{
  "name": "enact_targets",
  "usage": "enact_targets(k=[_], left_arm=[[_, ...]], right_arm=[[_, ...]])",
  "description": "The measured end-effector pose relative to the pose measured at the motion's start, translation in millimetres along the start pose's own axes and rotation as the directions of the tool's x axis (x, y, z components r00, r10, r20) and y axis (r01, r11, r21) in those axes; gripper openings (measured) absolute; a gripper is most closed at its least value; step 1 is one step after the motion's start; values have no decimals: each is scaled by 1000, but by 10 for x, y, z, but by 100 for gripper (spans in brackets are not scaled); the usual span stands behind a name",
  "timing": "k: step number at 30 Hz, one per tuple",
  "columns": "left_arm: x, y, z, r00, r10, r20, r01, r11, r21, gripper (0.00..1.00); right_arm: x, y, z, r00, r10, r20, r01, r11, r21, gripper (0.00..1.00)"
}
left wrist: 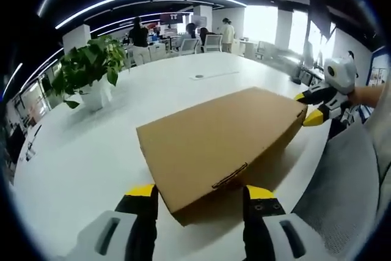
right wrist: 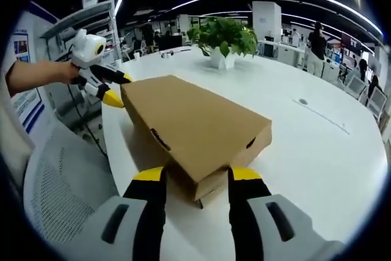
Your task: Operate the shoe box by opening the lid, removing the specified soft item, and placing it in the target area until the item is outside and the box remains undamaged.
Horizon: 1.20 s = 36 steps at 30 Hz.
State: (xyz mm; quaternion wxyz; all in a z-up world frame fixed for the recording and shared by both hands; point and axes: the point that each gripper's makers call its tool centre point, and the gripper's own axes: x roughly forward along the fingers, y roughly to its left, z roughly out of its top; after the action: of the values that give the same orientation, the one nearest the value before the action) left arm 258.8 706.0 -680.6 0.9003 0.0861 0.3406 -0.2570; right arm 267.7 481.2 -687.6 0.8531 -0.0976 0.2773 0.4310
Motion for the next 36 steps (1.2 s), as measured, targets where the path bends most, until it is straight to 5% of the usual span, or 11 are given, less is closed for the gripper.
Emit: enact_targets(k=[36], left_arm=[[-199,106,799,988,38,149,-47,997,59,66]], right_arm=[[-212,-194,728,991,-38,129,48,996,-75,40]])
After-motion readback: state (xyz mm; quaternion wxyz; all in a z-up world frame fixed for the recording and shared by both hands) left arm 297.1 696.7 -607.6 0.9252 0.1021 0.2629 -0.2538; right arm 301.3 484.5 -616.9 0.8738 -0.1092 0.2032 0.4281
